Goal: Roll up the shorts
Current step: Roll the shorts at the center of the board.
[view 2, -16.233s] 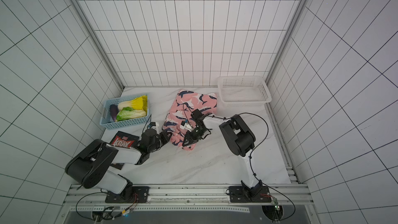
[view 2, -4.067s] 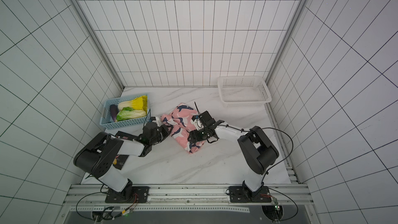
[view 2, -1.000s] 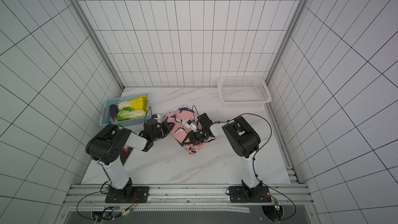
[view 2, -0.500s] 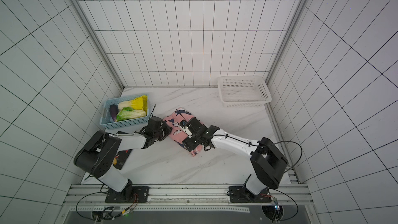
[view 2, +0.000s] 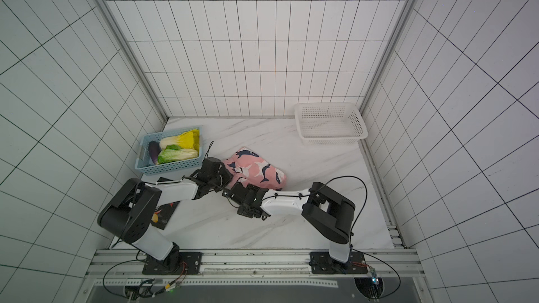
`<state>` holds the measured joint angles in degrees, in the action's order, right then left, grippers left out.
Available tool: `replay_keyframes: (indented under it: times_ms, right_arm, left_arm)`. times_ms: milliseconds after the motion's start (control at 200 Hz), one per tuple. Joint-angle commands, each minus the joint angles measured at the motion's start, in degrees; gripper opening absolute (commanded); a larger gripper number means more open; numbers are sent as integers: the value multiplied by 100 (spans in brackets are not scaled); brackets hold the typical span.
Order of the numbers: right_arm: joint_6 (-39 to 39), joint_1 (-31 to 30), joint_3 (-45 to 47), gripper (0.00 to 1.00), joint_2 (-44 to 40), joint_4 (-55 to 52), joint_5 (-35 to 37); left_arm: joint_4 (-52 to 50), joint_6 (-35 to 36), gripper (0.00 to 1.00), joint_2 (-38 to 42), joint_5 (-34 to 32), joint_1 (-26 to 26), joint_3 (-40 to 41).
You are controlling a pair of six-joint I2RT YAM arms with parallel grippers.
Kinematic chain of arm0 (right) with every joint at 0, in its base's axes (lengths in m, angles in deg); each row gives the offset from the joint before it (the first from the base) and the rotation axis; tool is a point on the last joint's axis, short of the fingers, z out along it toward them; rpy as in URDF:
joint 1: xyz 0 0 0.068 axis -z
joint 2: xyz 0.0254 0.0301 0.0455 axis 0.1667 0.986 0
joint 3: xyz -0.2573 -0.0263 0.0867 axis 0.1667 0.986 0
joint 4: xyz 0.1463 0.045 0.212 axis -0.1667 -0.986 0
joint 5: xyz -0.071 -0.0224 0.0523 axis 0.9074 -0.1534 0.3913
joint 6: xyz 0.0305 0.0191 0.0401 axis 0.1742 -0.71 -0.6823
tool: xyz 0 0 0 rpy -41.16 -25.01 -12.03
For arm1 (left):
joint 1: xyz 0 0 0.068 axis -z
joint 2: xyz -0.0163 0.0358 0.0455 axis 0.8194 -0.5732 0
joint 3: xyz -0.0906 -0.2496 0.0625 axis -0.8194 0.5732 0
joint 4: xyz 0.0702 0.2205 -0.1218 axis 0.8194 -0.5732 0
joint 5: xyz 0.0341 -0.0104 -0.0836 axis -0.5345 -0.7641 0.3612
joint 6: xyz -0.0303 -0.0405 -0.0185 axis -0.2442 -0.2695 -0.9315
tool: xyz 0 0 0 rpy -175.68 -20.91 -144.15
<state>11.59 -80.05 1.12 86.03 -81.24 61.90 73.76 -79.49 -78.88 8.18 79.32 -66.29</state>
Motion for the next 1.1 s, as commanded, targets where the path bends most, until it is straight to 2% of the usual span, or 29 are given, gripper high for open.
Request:
replay_keyframes:
  times_ms: [0, 140, 175, 230, 310, 415, 450, 500, 640, 795, 949, 1094]
  right_arm:
    - [-26, 142, -168, 73, 274, 109, 398]
    - [-168, 296, -102, 27, 205, -46, -68]
    - [-234, 357, -119, 20, 180, -148, -281]
    - [-359, 517, -174, 15, 111, -363, -851]
    - [-603, 805, -206, 12, -35, -561, -1984]
    - [-973, 1232, -283, 10, -76, -723, -3429]
    - [-1104, 1356, -327, 9, -35, -792, -3702]
    - [-1238, 1513, -357, 9, 15, -811, -4154]
    - [-1790, 1991, -367, 9, 165, -610, -5463]
    - [-2463, 2460, -319, 9, 435, -98, -6717]
    - [-3227, 2835, -207, 9, 854, 564, -7497]
    - [-3869, 3050, 118, 9, 1084, 1440, -7894]
  left_arm:
    - [-408, -26, 0, 64, 178, 28, -17]
    - [-430, 3, 0, 180, 201, 15, 12]
    - [-435, 33, 0, 202, 201, 6, 10]
    - [-465, 114, 0, 233, 221, 14, -24]
    - [-608, 308, 1, 289, 224, 1, -125]
    - [-657, 489, 44, 571, 14, -17, -78]
    - [-649, 517, 53, 728, -91, -20, -18]
    - [-608, 577, 61, 987, -191, -28, 77]
    - [-335, 719, 66, 1839, -399, -90, 547]
    - [32, 800, 67, 2413, -238, -95, 1035]
    - [1198, 652, 70, 2286, 50, -82, 1548]
    - [2603, 450, 73, 1669, 229, -89, 1799]
